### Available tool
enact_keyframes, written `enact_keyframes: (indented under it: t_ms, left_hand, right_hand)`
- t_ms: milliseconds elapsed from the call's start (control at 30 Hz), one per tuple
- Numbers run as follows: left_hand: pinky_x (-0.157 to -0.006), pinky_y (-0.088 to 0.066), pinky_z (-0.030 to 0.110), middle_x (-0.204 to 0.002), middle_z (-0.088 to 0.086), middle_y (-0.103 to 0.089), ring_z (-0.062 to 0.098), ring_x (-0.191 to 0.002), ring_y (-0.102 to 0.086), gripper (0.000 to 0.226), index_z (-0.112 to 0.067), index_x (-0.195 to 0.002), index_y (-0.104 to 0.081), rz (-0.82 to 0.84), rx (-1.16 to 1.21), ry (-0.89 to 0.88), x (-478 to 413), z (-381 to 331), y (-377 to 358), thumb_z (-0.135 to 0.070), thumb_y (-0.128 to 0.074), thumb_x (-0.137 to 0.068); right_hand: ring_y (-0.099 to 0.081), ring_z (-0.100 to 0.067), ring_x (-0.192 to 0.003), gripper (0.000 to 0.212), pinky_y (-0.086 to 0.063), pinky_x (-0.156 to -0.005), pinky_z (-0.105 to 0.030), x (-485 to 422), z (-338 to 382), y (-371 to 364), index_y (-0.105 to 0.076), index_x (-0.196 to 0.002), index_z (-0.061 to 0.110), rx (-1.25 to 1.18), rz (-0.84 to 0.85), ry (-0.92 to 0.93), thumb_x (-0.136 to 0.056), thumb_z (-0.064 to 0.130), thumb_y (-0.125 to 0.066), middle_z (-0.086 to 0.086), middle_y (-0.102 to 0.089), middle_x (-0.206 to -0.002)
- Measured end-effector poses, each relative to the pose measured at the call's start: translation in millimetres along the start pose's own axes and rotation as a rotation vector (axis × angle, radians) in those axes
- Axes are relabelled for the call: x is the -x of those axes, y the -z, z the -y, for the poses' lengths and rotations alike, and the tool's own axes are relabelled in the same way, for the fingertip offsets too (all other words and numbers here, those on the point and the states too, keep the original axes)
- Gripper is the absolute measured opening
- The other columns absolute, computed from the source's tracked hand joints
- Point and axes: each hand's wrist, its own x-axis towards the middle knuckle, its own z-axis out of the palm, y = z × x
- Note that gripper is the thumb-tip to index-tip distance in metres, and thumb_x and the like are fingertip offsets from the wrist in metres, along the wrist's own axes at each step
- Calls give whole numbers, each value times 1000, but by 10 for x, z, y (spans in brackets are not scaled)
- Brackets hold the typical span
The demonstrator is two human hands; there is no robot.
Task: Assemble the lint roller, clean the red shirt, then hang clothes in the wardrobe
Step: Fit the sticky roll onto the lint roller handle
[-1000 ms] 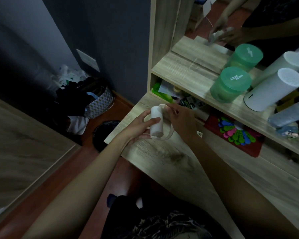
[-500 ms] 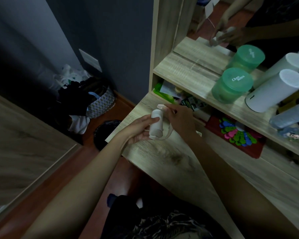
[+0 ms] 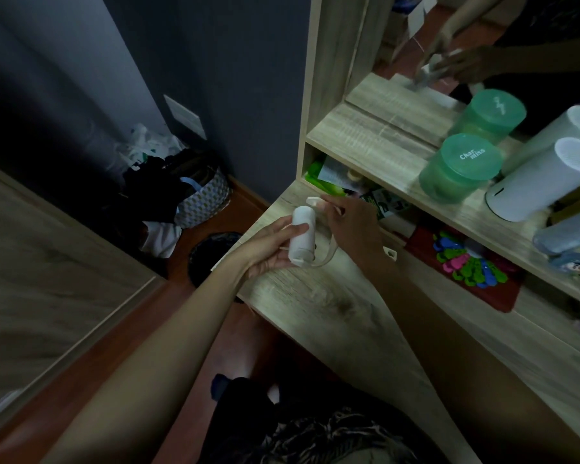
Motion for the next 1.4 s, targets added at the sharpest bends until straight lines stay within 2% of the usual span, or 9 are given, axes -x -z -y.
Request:
enact_keyframes:
  t_ms: [100,200,433,633,767,1033,1200,1400]
  left_hand:
    - [-61,-59,30,-117,22,-66,27,-93,-70,53,-24,-140,-41,-23,17,-10,1,19,-5,-31,-62,-91]
    - [-60,-59,29,-115,21,-67,27,-89,-71,53,-25,-140,-41,-29,35,-23,6,27,-12,-31,-62,-91]
    - [-61,-60,30,-113,21,-68,30,-97,-69,56,-26,-140,-39,5,32,-19,7,13,-11,-33,-64,-89]
    - [-55,-57,26,-113,21,-68,22,-80,-73,54,-26,-139,-40,-25,14,-33,12,11,-13,-33,-63,-90]
    - [-58,-58,28,-117,21,-66,28,-93,-71,58,-27,-141,-39,-26,4,-27,14,21,-7,-32,-65,-89]
    - [-56,-58,28,-116,20,-67,28,-90,-71,56,-31,-139,-40,-20,-24,-25,35,-1,-37,-29,-66,-89]
    - [-58,-59,29,-113,18,-69,31,-94,-70,57,-32,-138,-41,-46,-91,-40,46,-9,-62,-30,-67,-88]
    - [-49,-53,22,-113,19,-68,23,-76,-72,56,-30,-138,-41,-94,-113,-85,58,2,-100,-27,-67,-89]
  right_hand:
    - [-63,-22,-96,27,-46,-81,-26,-19,11,18,-66,-113,4,15,6,1,-97,17,-49,-16,-69,-105]
    - [-62,-26,-103,28,-43,-83,-25,-27,10,10,-66,-114,5,26,14,-12,-97,19,-49,-16,-68,-111]
    - [-64,-23,-97,28,-37,-78,-19,-5,-5,-17,-67,-112,4,41,11,3,-97,19,-50,-15,-70,-105]
    - [-65,-25,-93,27,-45,-79,-27,-8,29,10,-67,-111,2,24,-1,25,-96,16,-50,-16,-70,-102]
    - [-65,-24,-93,27,-45,-79,-26,-12,41,21,-67,-112,3,16,2,16,-96,16,-49,-15,-71,-103]
    - [-64,-23,-90,27,-43,-75,-24,-8,2,1,-68,-110,4,46,-2,15,-97,19,-49,-15,-70,-99]
    - [-65,-24,-89,27,-47,-77,-30,-7,4,12,-69,-106,4,42,-23,19,-96,19,-49,-15,-71,-96]
    - [-66,-24,-84,28,-47,-73,-29,15,33,26,-69,-104,4,72,-40,50,-98,21,-48,-15,-71,-93]
